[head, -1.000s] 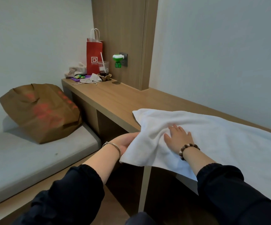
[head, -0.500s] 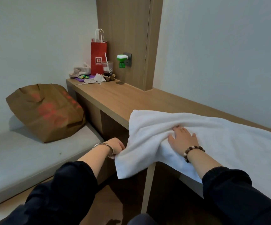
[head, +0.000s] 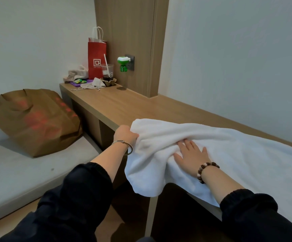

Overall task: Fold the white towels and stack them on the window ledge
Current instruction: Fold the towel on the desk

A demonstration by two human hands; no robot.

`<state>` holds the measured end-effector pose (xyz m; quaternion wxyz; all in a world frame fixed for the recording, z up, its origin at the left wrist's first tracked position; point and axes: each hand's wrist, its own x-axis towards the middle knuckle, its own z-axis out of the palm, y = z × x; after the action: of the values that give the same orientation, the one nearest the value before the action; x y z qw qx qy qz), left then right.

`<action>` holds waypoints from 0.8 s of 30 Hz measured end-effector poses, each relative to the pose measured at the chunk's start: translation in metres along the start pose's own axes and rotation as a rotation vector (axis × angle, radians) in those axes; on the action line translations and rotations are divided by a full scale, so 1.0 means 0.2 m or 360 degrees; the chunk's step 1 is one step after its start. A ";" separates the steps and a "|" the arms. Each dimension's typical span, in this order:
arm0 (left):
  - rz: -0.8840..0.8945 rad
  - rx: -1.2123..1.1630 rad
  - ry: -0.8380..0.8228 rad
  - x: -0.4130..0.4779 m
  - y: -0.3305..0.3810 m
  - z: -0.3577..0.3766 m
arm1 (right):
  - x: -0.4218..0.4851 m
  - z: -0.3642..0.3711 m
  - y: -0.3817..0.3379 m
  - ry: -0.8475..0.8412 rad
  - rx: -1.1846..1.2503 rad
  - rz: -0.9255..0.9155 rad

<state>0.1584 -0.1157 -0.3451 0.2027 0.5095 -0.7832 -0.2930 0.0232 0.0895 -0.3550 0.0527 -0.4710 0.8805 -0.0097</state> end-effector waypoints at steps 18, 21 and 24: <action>0.0766 0.0653 -0.0296 -0.20 0.40 0.31 | -0.05 -0.18 0.33 0.0199 0.0304 0.0315; 0.0752 0.0858 -0.0440 -0.24 0.41 0.45 | -0.04 -0.18 0.40 -0.0066 0.0096 0.0357; 0.0807 0.0966 -0.0390 -0.24 0.40 0.48 | 0.00 -0.21 0.46 0.0070 -0.0106 0.0434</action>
<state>0.0647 -0.0221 -0.3640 0.0141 0.2983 -0.9532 -0.0480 -0.0568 0.1386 -0.3192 0.0186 -0.3482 0.9371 0.0164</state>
